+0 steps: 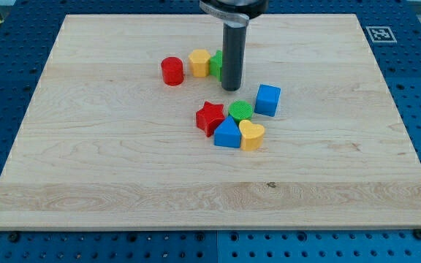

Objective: Slide green circle to center

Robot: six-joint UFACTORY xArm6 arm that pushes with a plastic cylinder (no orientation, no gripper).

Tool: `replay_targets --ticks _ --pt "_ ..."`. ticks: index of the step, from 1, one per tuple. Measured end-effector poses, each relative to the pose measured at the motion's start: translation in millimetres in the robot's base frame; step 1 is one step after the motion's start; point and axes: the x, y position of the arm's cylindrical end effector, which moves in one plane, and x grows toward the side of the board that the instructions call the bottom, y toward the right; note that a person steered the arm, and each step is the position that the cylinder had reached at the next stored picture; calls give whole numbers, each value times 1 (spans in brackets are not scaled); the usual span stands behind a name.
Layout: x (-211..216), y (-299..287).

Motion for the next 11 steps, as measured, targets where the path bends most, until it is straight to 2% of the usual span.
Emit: replay_targets --ticks 2,4,6,8,11 --pt "35 -8" --pt "43 -13" --pt "87 -13" --pt "81 33" --pt "77 33"
